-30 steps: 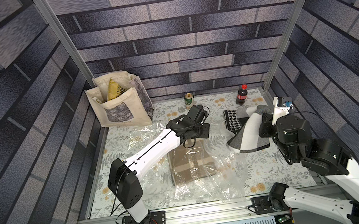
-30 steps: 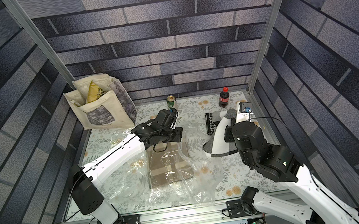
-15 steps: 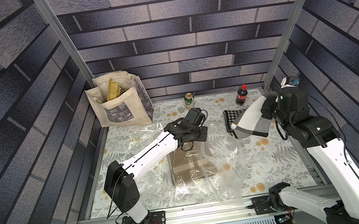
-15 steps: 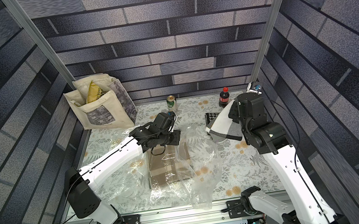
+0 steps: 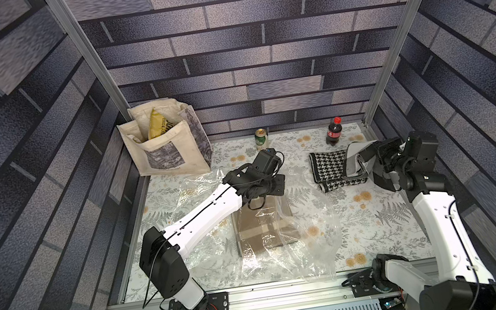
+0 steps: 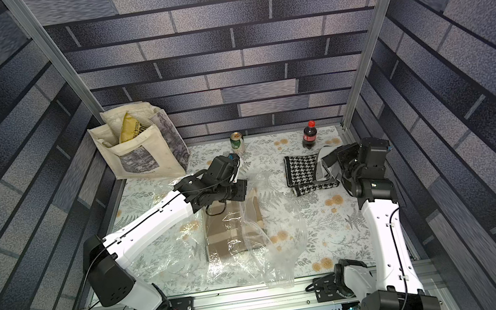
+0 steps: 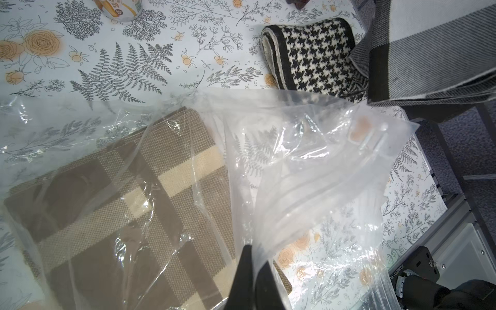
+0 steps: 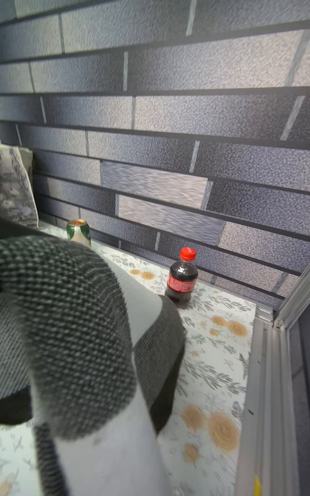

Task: Take the scarf out of the vacuum bag
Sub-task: Take out the scarf from the vacuum bag, then place the scarf at the center of the board.

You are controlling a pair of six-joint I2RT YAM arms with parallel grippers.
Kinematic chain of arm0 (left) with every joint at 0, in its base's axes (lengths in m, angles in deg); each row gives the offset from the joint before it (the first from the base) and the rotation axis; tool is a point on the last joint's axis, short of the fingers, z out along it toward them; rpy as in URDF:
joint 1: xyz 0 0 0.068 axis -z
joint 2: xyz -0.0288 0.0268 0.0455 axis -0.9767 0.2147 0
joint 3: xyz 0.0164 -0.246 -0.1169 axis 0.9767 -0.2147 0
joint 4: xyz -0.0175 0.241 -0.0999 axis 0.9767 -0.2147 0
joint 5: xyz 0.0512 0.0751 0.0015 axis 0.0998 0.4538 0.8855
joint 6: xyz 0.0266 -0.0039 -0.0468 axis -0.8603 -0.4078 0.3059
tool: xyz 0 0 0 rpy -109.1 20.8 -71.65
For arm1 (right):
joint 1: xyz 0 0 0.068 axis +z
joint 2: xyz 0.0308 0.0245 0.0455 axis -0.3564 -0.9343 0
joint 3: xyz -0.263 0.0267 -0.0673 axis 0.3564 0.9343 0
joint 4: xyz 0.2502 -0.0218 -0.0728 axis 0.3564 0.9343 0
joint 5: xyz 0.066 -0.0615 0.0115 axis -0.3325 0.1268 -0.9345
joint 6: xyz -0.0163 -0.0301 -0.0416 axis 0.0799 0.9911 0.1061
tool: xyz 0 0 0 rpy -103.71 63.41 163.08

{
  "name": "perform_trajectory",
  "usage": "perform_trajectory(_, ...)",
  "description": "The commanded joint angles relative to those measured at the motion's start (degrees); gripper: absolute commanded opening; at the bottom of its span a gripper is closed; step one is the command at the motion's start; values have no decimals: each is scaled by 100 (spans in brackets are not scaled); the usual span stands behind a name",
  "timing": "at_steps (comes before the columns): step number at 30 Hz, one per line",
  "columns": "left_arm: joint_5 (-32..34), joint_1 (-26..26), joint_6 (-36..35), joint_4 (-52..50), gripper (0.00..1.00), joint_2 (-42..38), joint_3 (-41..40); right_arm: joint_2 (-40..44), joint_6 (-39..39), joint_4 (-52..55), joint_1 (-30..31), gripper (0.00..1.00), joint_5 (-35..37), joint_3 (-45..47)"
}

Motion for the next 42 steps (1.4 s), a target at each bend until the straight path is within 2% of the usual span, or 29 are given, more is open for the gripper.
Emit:
perform_trajectory(1, 106, -40, 114, -94, 2, -229, -73, 191, -931, -1961, -106, 0, -756, 28)
perform_trajectory(5, 98, -44, 123, -57, 2, -241, -98, 280, -838, -1792, -184, 0, -514, -190)
perform_trajectory(12, 63, -75, 118, -32, 2, -249, -134, -7, -1127, -1946, -514, 0, -719, -274)
perform_trajectory(20, 27, -145, 102, -19, 2, -264, -158, -266, -1261, -2157, -573, 0, -777, -168)
perform_trajectory(23, 1, -155, 109, -20, 2, -238, -135, -434, -1466, -2471, -572, 0, -884, -182)
perform_trajectory(29, -25, -185, 101, 17, 2, -195, -125, -471, -1905, -4513, -568, 0, -1174, 73)
perform_trajectory(31, -40, -185, 100, 54, 2, -179, -147, -418, -1848, -4565, -568, 0, -1253, 213)
perform_trajectory(33, -74, -192, 108, 91, 2, -145, -182, -416, -1760, -4138, -534, 0, -1290, 484)
perform_trajectory(38, -101, -190, 122, 155, 1, -115, -304, -967, -1629, -3748, -14, 0, -1582, 1595)
perform_trajectory(40, -113, -201, 124, 155, 2, -98, -320, -1502, -1744, -4129, 395, 0, -1776, 1940)
perform_trajectory(42, -121, -207, 124, 154, 2, -80, -301, -2220, -2126, -5162, 834, 0, -2009, 2197)
